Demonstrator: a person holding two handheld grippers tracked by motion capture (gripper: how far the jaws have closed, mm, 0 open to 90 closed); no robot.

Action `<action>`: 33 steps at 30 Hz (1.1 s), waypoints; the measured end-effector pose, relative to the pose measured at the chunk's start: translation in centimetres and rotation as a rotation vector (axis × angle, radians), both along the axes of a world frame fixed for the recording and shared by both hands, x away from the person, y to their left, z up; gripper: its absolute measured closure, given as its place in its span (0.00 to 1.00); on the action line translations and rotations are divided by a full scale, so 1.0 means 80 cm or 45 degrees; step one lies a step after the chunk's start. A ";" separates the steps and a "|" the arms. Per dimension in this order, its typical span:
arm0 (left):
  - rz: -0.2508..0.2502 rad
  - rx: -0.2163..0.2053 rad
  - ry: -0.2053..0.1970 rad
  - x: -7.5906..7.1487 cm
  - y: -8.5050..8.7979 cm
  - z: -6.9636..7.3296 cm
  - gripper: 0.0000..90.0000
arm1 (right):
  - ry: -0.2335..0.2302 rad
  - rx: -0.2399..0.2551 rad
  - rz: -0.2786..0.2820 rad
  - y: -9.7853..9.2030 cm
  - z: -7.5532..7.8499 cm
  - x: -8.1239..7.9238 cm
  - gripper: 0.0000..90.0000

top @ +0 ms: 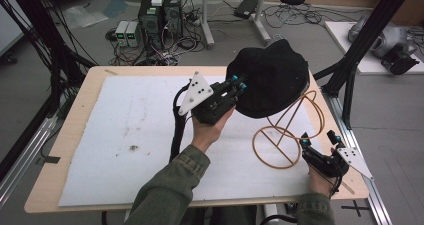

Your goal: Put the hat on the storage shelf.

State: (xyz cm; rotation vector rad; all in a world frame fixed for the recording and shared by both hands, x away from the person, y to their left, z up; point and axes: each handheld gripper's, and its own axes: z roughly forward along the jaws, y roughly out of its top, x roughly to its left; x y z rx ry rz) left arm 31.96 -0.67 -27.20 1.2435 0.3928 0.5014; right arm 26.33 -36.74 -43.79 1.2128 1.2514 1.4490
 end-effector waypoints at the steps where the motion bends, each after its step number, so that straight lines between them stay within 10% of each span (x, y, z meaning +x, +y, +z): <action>1: -0.003 0.005 -0.002 0.001 -0.001 0.000 0.98 | 0.000 0.003 0.002 0.001 0.000 0.000 0.06; 25: -0.390 -0.046 0.080 0.039 -0.053 -0.023 0.98 | 0.019 -0.022 0.009 0.001 -0.003 0.003 0.06; 33: -0.408 0.008 0.131 0.048 -0.067 -0.030 0.98 | 0.030 -0.038 0.019 0.004 -0.003 0.003 0.06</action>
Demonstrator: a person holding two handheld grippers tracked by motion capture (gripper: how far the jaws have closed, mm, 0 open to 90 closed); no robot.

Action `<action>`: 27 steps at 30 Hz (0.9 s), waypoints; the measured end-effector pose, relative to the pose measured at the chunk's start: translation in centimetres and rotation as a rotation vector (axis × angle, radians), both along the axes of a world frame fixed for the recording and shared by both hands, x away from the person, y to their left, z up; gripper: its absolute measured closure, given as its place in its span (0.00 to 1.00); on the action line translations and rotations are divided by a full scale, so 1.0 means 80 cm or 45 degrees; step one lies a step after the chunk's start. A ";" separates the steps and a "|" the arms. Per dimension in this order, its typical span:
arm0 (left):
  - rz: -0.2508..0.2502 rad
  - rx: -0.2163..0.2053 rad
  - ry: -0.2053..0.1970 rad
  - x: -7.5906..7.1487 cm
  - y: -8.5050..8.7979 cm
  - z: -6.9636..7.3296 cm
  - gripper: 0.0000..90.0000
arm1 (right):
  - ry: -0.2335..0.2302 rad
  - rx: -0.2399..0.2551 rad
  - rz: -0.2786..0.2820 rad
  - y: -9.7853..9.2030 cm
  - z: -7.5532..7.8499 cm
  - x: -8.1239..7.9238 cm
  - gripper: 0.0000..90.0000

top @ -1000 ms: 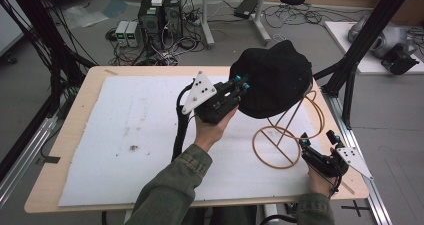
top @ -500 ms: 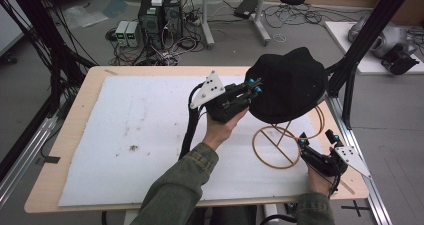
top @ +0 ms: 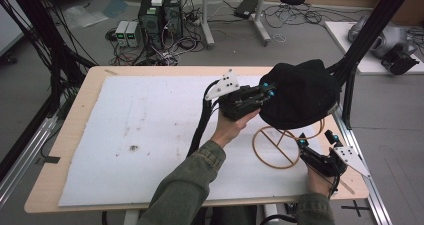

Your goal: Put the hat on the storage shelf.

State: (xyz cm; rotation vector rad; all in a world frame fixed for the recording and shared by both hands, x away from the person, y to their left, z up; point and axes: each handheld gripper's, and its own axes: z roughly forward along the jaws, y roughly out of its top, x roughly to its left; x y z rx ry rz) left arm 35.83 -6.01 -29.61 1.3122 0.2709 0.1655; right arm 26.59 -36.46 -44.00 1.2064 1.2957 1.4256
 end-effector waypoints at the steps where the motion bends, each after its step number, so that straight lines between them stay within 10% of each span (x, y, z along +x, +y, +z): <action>1: -0.007 0.018 0.003 0.001 -0.002 0.000 0.98 | -0.004 0.000 0.000 0.000 0.000 0.001 0.06; 18: -0.060 0.242 0.007 -0.004 -0.030 0.003 0.98 | -0.010 0.020 -0.022 -0.007 0.000 -0.003 0.06; 27: -0.032 0.270 -0.006 -0.010 -0.029 0.007 0.97 | 0.000 0.019 -0.017 -0.003 0.000 -0.003 0.06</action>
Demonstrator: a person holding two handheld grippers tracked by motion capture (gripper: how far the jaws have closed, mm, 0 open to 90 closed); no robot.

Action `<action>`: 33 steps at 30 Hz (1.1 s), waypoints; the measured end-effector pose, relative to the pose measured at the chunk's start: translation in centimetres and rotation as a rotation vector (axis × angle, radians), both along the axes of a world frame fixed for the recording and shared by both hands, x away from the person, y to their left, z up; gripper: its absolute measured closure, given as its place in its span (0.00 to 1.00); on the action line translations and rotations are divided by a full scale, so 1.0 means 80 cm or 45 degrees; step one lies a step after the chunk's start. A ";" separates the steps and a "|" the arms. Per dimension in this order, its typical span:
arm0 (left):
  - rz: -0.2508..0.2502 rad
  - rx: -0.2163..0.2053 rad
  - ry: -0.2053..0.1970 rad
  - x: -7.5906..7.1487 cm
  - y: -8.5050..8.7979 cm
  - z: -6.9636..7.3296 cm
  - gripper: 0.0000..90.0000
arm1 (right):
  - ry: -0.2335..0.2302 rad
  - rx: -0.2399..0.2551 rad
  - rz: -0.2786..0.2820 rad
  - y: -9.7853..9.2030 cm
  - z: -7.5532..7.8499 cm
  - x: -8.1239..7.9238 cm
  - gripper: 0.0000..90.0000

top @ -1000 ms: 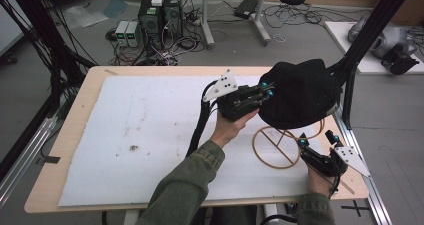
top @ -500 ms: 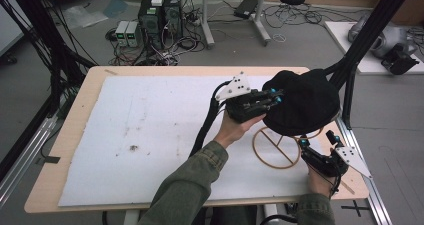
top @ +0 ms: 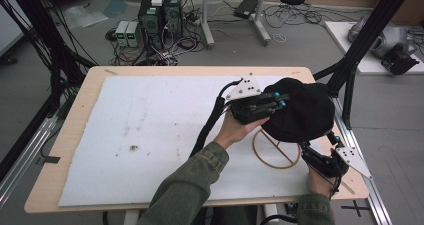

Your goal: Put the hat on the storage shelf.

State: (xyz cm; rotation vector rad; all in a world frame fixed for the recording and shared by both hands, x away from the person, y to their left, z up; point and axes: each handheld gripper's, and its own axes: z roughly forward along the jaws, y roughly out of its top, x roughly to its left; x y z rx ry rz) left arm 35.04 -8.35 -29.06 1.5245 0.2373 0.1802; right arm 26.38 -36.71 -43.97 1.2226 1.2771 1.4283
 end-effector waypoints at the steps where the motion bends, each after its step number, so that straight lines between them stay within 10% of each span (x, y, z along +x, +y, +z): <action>1: 0.001 -0.002 0.001 0.000 0.001 0.000 0.97 | -0.006 -0.010 0.001 0.000 0.000 0.001 0.06; 9: 0.007 0.001 0.015 -0.001 -0.001 -0.001 0.93 | -0.008 -0.007 -0.008 -0.001 0.000 0.000 0.06; 17: 0.088 -0.011 0.023 0.001 0.001 -0.002 0.56 | -0.003 -0.025 0.001 0.001 0.000 0.001 0.06; 23: 0.170 -0.017 0.005 -0.001 0.012 -0.001 0.37 | -0.007 -0.027 -0.001 0.002 0.000 0.000 0.06; 33: 0.379 0.023 -0.004 -0.001 0.053 -0.006 0.31 | 0.002 -0.029 0.004 0.006 0.000 -0.001 0.06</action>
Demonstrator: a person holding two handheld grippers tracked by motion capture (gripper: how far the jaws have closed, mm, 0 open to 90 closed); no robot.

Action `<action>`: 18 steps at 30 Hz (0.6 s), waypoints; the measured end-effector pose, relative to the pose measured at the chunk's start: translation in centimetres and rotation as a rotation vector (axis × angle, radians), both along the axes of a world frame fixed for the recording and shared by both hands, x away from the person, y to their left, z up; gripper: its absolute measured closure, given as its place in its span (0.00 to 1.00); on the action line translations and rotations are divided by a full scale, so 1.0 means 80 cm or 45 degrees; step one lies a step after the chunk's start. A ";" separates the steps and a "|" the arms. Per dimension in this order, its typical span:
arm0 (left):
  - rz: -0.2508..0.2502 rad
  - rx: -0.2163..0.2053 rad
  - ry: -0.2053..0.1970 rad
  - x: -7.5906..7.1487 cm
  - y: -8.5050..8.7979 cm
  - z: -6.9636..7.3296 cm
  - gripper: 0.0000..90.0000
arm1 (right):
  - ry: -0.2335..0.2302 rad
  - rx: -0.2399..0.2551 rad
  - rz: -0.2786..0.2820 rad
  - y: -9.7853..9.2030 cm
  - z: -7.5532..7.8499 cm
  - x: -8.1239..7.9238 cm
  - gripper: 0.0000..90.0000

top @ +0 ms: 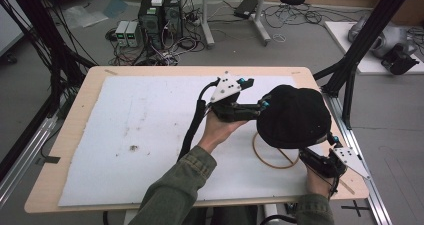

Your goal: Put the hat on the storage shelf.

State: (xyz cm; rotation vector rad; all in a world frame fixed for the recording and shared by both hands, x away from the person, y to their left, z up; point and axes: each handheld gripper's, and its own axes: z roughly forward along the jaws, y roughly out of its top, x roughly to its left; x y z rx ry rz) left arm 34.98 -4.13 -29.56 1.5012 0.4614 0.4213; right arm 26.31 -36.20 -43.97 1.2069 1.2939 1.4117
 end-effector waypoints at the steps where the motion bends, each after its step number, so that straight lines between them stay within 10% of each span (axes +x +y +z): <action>1: 0.015 0.002 0.003 0.000 0.004 0.000 0.31 | -0.002 -0.006 -0.001 0.000 0.000 0.000 0.06; 18: 0.156 0.035 -0.003 -0.024 0.078 -0.036 0.29 | 0.005 -0.007 0.005 0.006 0.001 -0.004 0.06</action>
